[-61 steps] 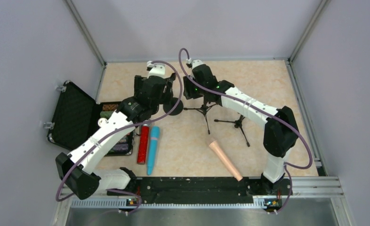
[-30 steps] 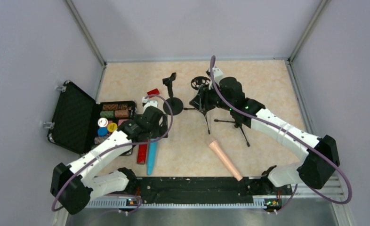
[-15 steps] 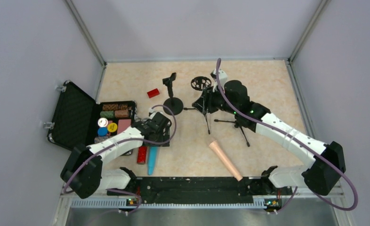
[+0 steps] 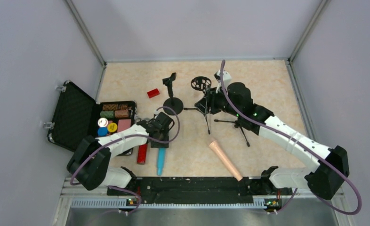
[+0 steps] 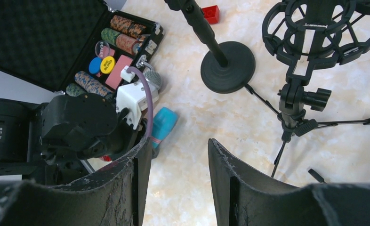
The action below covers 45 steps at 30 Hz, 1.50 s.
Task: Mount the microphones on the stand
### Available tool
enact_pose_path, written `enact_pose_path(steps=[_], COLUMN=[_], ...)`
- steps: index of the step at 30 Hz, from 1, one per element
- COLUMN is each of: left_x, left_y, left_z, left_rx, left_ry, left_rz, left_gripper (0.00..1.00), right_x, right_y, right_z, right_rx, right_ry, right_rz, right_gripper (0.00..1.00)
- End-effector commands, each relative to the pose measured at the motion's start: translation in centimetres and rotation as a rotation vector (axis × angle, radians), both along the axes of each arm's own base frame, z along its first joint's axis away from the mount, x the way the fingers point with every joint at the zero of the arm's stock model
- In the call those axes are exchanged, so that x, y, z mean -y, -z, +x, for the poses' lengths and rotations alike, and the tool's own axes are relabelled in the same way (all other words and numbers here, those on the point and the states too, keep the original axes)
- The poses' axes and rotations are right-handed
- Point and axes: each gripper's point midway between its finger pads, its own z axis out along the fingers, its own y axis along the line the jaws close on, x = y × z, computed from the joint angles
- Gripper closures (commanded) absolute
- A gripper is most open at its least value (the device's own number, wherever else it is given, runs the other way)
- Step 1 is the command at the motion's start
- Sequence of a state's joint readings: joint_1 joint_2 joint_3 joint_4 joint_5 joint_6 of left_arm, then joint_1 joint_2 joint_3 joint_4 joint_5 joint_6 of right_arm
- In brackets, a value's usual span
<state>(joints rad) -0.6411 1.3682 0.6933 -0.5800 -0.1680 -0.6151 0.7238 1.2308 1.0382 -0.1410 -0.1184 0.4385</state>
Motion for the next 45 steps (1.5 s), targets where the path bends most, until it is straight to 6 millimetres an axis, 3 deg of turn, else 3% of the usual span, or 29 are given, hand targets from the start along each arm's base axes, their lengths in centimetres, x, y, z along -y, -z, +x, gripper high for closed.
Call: enact_pose_path(steps=[1, 9, 18, 21, 24, 26, 33, 38, 45], left_x=[3.6, 9.1, 14.6, 15.2, 15.2, 15.1, 16.5, 17.4, 16.8], left_y=[-1.4, -3.4, -3.3, -3.0, -3.1, -3.4, -4.9, -7.7, -10.7], left_z=[1.3, 3.0, 3.5, 3.3, 3.2, 3.3, 3.2, 3.2, 3.7], left_rx=[0.05, 0.092, 0.09, 0.085, 0.096, 0.111, 0.148, 0.218, 0.271], left_ry=[0.053, 0.121, 0.202, 0.212, 0.21, 0.208, 0.24, 0.271, 0.275], left_rz=[-0.143, -0.27, -0.208, -0.192, -0.188, -0.189, -0.287, -0.399, -0.543], left_gripper=[0.76, 0.83, 0.82, 0.72, 0.36, 0.28, 0.19, 0.16, 0.14], right_x=[0.7, 1.1, 1.5, 1.7, 2.0, 2.4, 3.0, 2.8, 2.4], right_y=[-2.4, -2.7, -2.6, -2.5, -2.5, -2.7, -2.9, -2.8, -2.3], right_z=[0.2, 0.0, -0.1, -0.2, -0.2, -0.2, -0.3, -0.5, -0.4], right_rx=[0.072, 0.08, 0.083, 0.083, 0.091, 0.099, 0.113, 0.106, 0.092], right_ry=[0.03, 0.039, 0.05, 0.054, 0.062, 0.075, 0.089, 0.078, 0.066], right_rz=[0.047, 0.057, 0.051, 0.046, 0.033, 0.025, 0.02, 0.027, 0.023], right_gripper=[0.53, 0.53, 0.53, 0.53, 0.53, 0.53, 0.53, 0.53, 0.53])
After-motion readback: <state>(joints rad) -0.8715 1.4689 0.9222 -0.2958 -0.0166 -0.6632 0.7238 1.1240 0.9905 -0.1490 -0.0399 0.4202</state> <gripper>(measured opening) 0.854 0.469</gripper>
